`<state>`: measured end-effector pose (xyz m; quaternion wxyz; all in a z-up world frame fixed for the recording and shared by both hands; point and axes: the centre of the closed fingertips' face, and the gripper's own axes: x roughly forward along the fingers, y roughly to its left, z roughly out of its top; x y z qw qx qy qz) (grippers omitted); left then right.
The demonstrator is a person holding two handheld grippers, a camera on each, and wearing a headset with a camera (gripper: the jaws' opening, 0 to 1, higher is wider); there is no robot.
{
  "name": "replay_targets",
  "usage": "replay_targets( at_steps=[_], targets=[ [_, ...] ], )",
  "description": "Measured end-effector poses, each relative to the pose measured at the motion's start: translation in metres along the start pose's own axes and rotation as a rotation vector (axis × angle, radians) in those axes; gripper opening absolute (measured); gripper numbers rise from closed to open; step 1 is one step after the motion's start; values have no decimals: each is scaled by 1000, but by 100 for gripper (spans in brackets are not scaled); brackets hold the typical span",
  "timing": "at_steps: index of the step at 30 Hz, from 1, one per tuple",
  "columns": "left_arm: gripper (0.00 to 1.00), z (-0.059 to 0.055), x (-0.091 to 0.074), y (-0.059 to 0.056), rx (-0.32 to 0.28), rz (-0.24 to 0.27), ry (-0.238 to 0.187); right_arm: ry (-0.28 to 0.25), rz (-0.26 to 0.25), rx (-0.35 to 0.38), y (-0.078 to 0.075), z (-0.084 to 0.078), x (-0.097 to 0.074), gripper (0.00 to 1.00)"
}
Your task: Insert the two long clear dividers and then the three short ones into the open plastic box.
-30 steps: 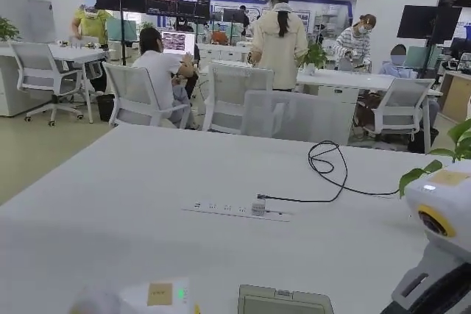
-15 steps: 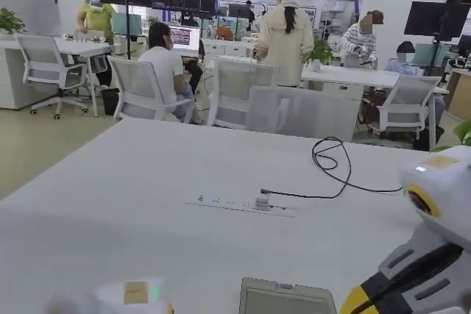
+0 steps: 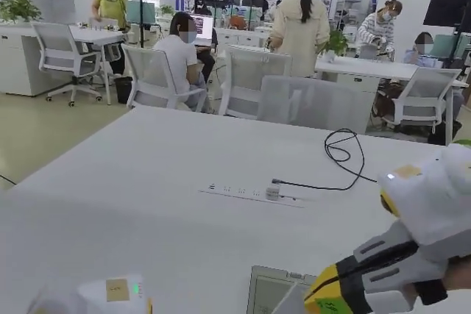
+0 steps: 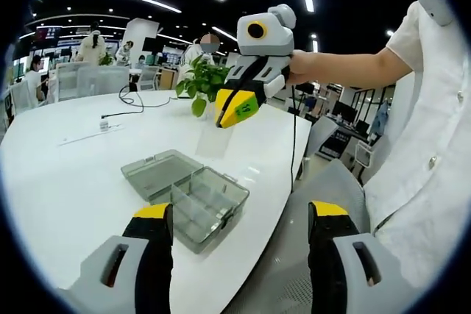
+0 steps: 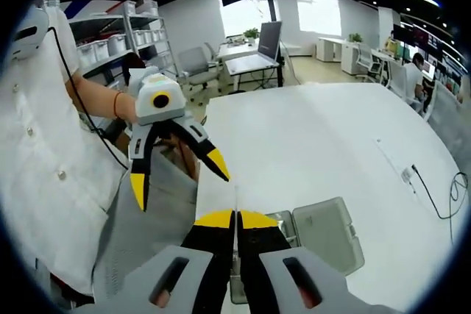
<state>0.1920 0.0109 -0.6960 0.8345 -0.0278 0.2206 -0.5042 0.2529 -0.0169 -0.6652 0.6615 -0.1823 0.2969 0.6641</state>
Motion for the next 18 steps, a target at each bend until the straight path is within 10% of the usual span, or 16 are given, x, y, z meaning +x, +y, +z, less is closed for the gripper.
replay_targets(
  at_steps=[18],
  targets=[
    [96,-20,-2,11,-52,44,14,46,-35,6,-30,-44,54,3]
  ],
)
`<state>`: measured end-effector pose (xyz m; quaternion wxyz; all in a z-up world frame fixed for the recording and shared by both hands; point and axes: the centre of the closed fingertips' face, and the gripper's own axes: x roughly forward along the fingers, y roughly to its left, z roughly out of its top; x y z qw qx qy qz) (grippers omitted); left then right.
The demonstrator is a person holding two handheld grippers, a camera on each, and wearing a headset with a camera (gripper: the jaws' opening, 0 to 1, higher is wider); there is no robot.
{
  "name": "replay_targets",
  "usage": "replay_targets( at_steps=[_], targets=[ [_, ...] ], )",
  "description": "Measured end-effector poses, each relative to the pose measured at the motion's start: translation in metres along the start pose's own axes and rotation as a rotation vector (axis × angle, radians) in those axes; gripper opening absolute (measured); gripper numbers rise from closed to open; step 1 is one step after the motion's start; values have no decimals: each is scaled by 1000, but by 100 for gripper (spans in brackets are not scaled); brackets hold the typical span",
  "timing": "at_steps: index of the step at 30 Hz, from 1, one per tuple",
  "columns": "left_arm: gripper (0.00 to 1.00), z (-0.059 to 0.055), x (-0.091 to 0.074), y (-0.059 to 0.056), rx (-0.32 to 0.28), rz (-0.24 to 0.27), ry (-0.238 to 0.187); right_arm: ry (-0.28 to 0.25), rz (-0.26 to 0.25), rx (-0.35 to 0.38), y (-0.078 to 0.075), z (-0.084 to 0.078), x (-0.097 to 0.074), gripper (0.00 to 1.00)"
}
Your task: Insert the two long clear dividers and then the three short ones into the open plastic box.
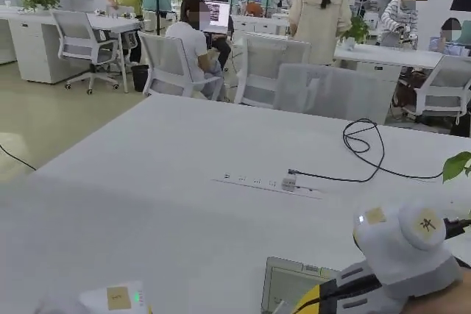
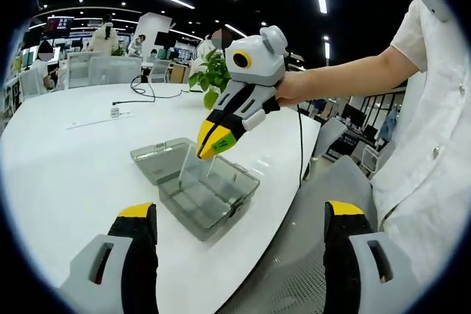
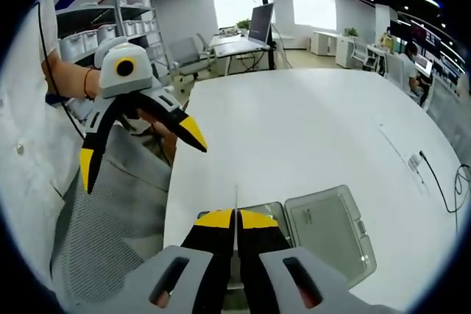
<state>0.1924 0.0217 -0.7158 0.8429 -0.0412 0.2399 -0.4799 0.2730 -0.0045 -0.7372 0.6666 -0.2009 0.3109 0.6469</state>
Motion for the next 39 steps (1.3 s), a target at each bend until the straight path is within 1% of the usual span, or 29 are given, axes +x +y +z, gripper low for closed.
replay_targets(
  at_steps=[2,6,12,15,19,21,22,25,26,27,31,35,39],
  targets=[
    [97,-2,1,0,0,0,8,4,-7,-1,-2,-3,1,3],
    [98,-1,2,-1,-11,-3,0,6,-10,7,-4,-7,4,3],
    [99,-2,4,-1,-6,-6,5,19,-10,8,-5,-12,7,3],
    [99,-1,5,-2,-10,-12,1,27,-14,-10,-6,-16,9,3],
    [98,-2,5,-2,-9,-13,4,26,-12,-24,-6,-16,12,3],
    [98,-1,6,-2,-11,-15,1,42,-17,-52,-6,-18,14,3],
    [98,-1,6,-2,-12,-15,1,38,-15,-62,-5,-17,16,3],
    [99,-1,6,-2,-11,-15,0,53,-16,-90,-3,-17,21,3],
    [99,-1,6,-1,-12,-16,-1,69,-13,-117,-3,-18,24,2],
    [99,-1,6,-1,-12,-16,-1,78,-12,-125,-3,-19,25,2],
    [99,-2,6,-2,-7,-22,4,96,-10,-130,-4,-21,31,2],
    [98,-1,6,-1,-13,-21,-6,109,-3,-132,-5,-25,36,2],
    [99,-1,6,0,-14,-22,-2,121,-1,-128,-6,-28,41,2]
  ],
)
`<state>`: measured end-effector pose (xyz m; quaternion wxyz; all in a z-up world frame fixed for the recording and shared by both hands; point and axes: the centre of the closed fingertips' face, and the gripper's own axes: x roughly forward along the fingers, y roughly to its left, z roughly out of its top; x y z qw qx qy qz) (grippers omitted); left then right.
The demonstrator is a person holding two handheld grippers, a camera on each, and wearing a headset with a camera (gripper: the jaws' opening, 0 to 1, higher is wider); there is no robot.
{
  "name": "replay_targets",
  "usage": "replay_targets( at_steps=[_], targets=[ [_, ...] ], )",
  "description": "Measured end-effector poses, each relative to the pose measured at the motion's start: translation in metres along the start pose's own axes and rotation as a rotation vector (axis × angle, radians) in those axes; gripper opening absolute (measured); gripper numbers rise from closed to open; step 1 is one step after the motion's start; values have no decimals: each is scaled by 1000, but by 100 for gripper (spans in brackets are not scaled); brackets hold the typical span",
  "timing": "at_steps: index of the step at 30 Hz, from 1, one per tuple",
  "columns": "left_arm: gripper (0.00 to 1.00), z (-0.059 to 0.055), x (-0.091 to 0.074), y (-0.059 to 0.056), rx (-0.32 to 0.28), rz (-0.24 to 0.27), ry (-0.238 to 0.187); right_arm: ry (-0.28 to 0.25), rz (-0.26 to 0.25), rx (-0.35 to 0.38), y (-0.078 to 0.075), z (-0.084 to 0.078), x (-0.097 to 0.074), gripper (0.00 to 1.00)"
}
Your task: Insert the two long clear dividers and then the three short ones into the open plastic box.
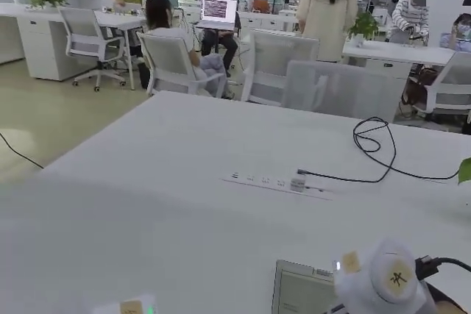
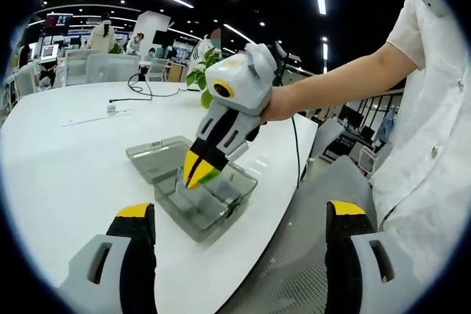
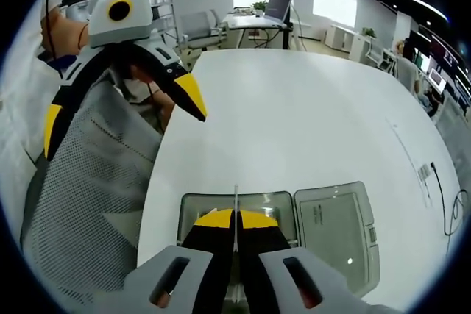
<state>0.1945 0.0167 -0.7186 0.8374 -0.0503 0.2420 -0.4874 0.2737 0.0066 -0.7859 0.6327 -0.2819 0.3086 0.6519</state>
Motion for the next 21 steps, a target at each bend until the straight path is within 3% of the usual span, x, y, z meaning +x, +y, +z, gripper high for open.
replay_targets(
  at_steps=[21],
  targets=[
    [99,-4,1,1,4,-7,13,130,21,-44,3,-16,22,3]
  ],
)
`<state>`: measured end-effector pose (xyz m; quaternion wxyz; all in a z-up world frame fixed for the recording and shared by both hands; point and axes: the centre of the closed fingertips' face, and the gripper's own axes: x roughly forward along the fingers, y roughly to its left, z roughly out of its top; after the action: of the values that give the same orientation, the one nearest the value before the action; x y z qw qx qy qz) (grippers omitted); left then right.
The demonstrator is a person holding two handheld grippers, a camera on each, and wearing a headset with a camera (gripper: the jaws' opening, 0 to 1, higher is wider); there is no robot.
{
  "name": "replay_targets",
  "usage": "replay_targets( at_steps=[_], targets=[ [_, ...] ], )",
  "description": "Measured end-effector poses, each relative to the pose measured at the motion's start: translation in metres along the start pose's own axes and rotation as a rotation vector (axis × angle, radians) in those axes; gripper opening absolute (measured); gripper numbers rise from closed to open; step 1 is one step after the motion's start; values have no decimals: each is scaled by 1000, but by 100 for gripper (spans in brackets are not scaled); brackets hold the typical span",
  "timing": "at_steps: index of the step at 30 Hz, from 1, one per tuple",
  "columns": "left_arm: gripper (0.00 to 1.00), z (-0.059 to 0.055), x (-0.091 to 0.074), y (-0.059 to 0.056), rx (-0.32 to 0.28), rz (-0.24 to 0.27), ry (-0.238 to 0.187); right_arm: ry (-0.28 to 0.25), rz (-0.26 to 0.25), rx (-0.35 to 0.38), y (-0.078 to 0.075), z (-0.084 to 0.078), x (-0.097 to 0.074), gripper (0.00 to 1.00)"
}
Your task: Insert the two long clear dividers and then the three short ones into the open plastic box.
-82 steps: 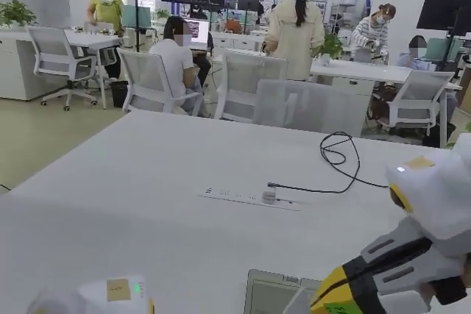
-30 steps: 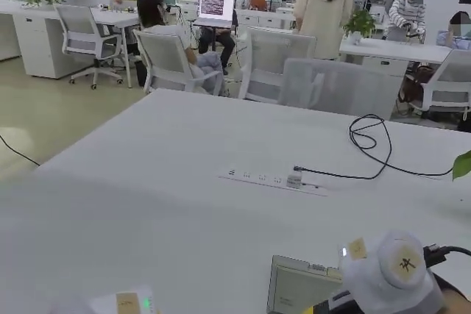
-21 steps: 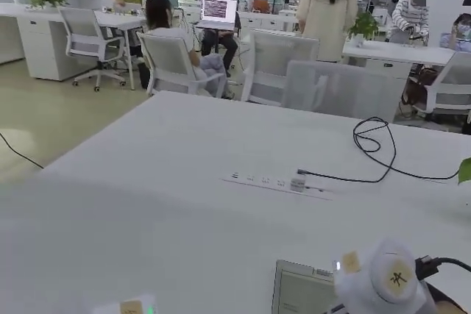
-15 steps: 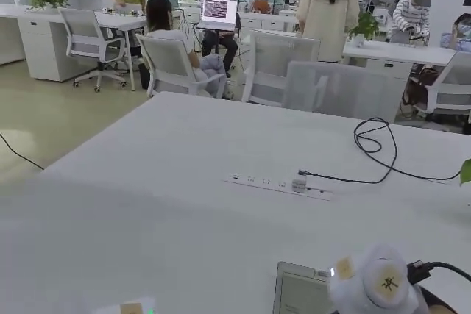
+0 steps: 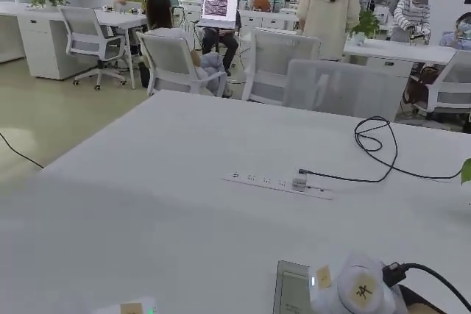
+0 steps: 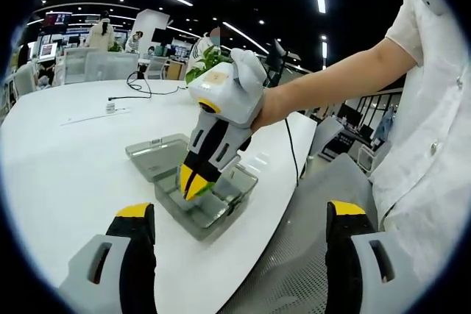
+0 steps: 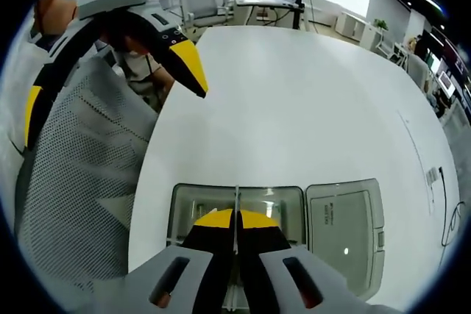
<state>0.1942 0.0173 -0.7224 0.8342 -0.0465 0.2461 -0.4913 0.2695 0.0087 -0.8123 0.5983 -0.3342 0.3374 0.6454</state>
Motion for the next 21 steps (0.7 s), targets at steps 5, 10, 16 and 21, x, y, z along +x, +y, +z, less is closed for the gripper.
replay_targets(
  at_steps=[5,10,16,21],
  targets=[
    [99,0,0,0,1,-1,0,26,-4,-11,1,-2,4,2],
    [99,-1,1,0,3,-3,0,31,-1,-13,0,-3,4,2],
    [99,-1,0,0,3,-2,2,31,-9,-15,0,-3,4,3],
    [98,-2,-3,0,4,1,6,25,-12,3,-1,-5,2,4]
  ],
)
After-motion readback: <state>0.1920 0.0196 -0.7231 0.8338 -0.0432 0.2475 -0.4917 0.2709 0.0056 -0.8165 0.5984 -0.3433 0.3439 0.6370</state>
